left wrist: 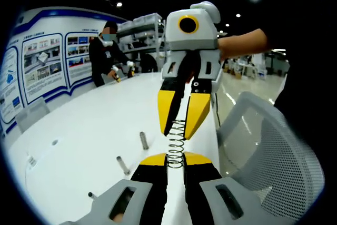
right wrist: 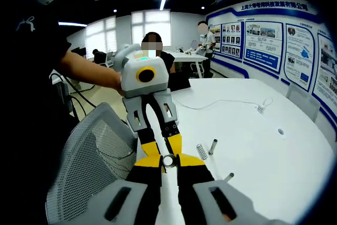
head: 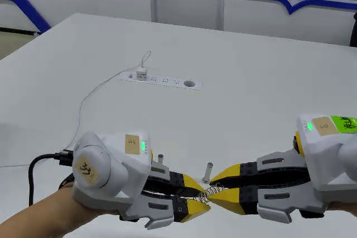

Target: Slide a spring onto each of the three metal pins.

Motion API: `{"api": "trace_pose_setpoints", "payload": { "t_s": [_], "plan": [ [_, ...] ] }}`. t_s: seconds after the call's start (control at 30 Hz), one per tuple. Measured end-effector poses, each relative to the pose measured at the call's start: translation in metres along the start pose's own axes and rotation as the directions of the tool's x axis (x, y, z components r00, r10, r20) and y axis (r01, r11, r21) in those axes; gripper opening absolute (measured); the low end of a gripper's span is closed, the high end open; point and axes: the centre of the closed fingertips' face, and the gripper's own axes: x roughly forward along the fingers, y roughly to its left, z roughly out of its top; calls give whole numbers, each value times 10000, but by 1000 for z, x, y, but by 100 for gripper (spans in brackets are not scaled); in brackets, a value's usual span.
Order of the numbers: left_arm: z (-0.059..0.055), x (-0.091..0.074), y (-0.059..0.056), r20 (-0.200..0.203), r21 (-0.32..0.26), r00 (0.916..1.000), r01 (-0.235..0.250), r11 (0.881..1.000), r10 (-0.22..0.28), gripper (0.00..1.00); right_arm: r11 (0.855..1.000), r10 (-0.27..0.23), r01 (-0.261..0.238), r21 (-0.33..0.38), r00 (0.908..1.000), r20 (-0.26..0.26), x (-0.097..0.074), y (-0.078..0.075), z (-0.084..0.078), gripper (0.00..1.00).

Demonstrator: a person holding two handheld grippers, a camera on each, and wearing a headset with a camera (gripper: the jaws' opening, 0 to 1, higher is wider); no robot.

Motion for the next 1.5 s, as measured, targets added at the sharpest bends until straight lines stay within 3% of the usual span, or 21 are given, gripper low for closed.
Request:
{"api": "trace_pose_setpoints", "payload": {
  "t_s": [0.23,0.3,0.53,0.63,0.87,1.0,1.1,1.33,1.5],
  "plan": [
    [-2,1,-1,-74,-292,10000,19,9996,-21,11,9999,-124,123,101,9999,45,3,0,2,10],
    [-3,0,1,-140,-49,9999,-98,9999,97,11,9998,-189,189,68,9998,17,4,0,2,10],
    [-8,-2,9,-153,-333,9988,-461,9984,456,15,9993,-368,367,74,9992,121,3,-5,7,10],
    [-2,-6,11,386,-828,9973,-594,9948,628,22,9979,-648,648,-77,9979,-82,1,-12,5,10],
    [-2,-20,24,553,-1173,9915,-1108,9869,1178,34,9926,-1212,1213,113,9926,-96,-7,-30,5,10],
    [-1,-32,35,716,-1392,9818,-1650,9764,1761,49,9858,-1672,1674,133,9858,-170,-13,-43,4,11],
    [-1,-42,42,808,-1613,9760,-1873,9690,2021,54,9823,-1862,1866,145,9823,-221,-16,-52,3,11],
    [-7,-63,60,927,-2383,9523,-2624,9351,2908,68,9732,-2281,2290,203,9728,-395,-17,-70,-1,11],
    [-15,-74,66,688,-2323,9432,-3016,9247,3249,79,9664,-2532,2541,374,9670,-291,-17,-81,1,11]
  ]
}}
